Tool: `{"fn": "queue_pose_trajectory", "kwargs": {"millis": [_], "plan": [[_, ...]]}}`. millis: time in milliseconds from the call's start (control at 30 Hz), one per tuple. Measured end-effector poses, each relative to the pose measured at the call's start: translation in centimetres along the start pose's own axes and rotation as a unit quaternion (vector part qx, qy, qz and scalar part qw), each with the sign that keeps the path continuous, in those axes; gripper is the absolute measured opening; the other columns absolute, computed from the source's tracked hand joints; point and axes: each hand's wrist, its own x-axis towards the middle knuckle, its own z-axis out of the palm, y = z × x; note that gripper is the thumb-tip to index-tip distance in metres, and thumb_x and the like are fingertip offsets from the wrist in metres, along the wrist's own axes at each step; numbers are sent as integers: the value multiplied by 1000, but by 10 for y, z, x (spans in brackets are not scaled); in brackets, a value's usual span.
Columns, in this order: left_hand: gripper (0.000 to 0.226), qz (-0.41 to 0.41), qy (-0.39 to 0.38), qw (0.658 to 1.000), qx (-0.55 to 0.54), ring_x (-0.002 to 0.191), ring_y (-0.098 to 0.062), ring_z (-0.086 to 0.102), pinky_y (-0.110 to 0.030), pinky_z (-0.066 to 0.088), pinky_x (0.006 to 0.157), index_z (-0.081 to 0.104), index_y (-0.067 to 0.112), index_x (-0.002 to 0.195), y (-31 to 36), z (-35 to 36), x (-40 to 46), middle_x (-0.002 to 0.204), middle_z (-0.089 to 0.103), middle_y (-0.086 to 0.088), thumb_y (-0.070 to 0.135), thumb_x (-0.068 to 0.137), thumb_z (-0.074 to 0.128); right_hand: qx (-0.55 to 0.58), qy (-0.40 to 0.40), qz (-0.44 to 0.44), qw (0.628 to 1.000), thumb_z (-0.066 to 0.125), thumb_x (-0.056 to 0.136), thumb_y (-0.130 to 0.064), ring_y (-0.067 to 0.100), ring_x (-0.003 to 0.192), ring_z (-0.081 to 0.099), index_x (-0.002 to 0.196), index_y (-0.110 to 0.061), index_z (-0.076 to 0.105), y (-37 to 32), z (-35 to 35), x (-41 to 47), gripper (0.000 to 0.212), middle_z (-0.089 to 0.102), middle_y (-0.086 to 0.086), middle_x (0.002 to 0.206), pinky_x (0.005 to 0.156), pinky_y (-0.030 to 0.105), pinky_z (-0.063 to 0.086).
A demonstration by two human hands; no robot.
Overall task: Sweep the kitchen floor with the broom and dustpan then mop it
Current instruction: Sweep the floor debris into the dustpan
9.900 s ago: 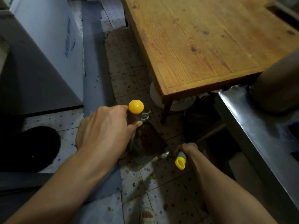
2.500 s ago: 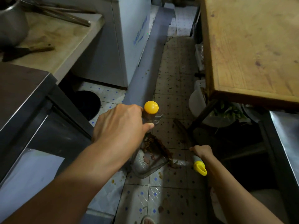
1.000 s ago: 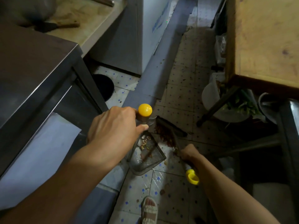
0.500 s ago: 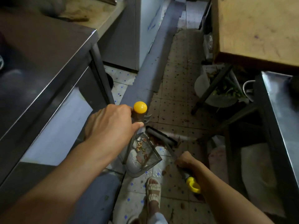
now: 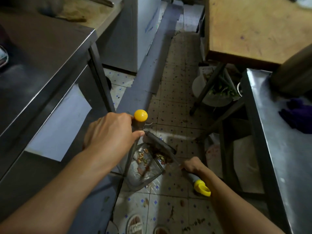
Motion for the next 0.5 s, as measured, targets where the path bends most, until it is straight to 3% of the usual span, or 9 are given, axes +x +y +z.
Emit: {"fn": "queue_pose_trajectory", "kwargs": {"millis": [100,233,333,367,500], "plan": [[32,5,5,1000,-1,80,-22,57,-28,41,63,61,29,95,14,-1,-1,81,60,3,58,85,55,-41,33,-5,999,58,89,-28,23,92,57,109,-1,65,8,-12,4,34,57,12,101,59,22,39],[31,4,11,1000,-1,73,-18,47,-27,37,62,60,29,95,35,4,5,76,51,4,58,85,54,5,70,-18,997,47,96,-33,29,116,54,120,-5,62,12,-43,15,39,59,12,125,81,26,45],[33,-1,22,1000,-1,74,-20,46,-27,38,62,59,28,95,51,15,11,79,53,3,58,84,55,-16,75,-6,997,61,87,-38,24,93,58,112,-2,66,19,-59,45,44,63,9,107,51,21,37],[32,-1,24,1000,-1,74,-20,46,-28,38,62,58,28,93,57,19,13,78,51,3,58,84,55,-3,80,2,997,65,85,-36,24,90,57,109,0,66,23,-62,54,43,62,9,104,50,22,36],[34,-16,23,1000,-7,71,-21,46,-29,37,62,52,25,81,76,36,12,67,43,4,59,83,56,20,92,2,996,66,87,-29,31,110,58,111,5,62,29,-71,72,41,59,13,108,81,34,46]]}}
